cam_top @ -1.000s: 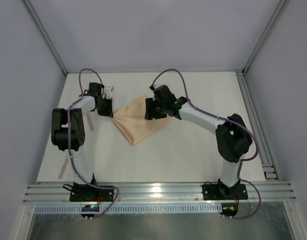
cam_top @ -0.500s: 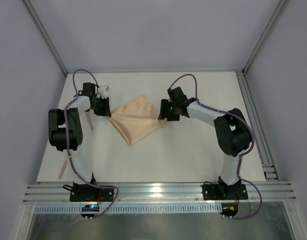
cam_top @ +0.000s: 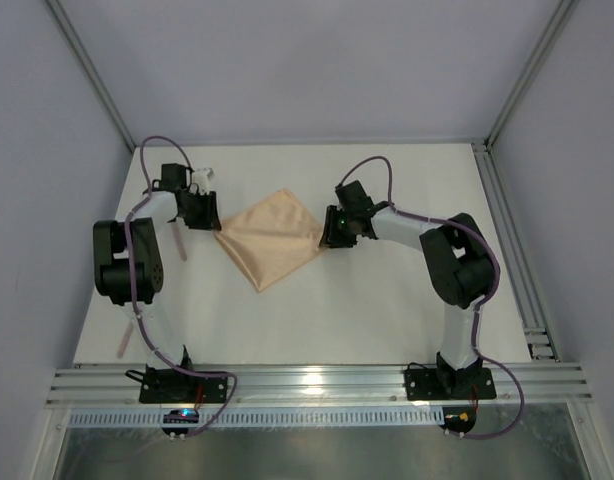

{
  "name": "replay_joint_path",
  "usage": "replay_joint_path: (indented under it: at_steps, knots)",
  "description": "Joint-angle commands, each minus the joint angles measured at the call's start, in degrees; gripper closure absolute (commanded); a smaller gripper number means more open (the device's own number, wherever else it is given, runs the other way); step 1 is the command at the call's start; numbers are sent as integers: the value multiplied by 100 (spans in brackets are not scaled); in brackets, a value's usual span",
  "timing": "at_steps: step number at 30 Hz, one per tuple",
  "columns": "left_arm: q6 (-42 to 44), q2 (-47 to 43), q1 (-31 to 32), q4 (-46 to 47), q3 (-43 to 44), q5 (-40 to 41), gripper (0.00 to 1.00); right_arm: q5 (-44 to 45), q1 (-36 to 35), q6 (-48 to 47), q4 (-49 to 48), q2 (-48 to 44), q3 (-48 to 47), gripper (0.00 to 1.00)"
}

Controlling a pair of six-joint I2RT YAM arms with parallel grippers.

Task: Fold the napkin into a case and place the utensils inside
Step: Smooth out the lower triangle-folded napkin at the center of the board.

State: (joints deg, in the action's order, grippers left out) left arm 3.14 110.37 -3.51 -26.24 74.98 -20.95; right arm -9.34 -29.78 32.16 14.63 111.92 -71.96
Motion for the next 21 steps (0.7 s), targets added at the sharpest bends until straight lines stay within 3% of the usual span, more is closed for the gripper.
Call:
replay_joint_path:
  at_steps: [1,3,8,14,21]
  knots:
    - [-50,-68,-18,189,25,135,67,-68,-1,141,-285,14,86,62]
    - [-68,-24,-18,259,34,328,84,-50,-1,132,-251,-21,69,63]
    - [134,90,-18,286,104,495,99,72,-1,1,-128,-188,103,60]
    - [354,161,-18,303,131,276,100,109,16,-201,-92,-364,69,46]
    - [381,354,-18,321,219,372,100,117,16,-272,57,276,-449,44]
